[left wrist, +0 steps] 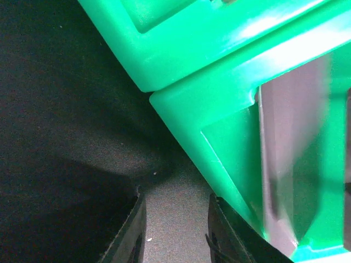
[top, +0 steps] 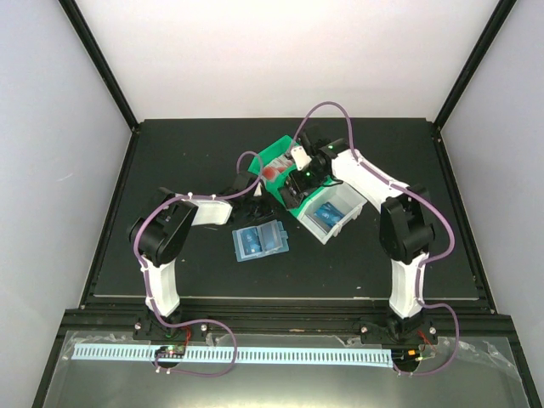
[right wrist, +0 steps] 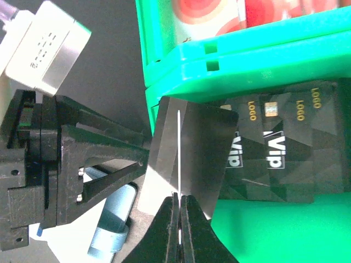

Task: Put the credit cards into the card holder
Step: Pick up the credit card from the storage box.

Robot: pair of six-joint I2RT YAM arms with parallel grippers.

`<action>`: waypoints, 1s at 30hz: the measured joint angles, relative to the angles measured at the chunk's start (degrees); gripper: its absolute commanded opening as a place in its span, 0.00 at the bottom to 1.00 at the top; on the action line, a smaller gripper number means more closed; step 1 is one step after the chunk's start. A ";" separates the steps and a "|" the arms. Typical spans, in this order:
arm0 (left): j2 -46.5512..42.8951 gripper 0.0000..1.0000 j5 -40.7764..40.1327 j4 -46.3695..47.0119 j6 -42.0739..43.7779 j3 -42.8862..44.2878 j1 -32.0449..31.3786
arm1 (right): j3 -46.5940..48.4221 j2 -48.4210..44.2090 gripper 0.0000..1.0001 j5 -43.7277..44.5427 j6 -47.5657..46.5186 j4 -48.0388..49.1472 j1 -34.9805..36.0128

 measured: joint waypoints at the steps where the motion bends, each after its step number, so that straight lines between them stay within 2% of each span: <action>1: 0.00 0.35 -0.02 -0.04 0.13 0.04 -0.02 | -0.07 -0.44 0.04 0.87 0.22 0.13 0.04; 9: -0.24 0.37 -0.35 -0.57 1.46 0.24 -0.04 | -0.98 -2.32 0.04 7.34 1.57 2.10 0.09; 16: -1.97 0.39 -1.27 -1.11 2.25 -0.68 -0.04 | -3.56 -4.81 0.04 7.72 2.27 3.37 0.09; 19: -5.51 0.45 -2.27 -1.29 2.60 -3.30 -0.04 | -5.90 -8.04 0.04 6.25 2.95 4.57 0.09; 24: -17.46 0.60 -2.97 -1.42 3.30 -8.96 -0.04 | -12.87 -17.07 0.04 1.05 5.18 8.94 0.09; 30: -33.46 0.77 0.83 -0.63 3.65 -17.11 -0.04 | -25.81 -27.76 0.04 -11.87 13.42 20.83 0.15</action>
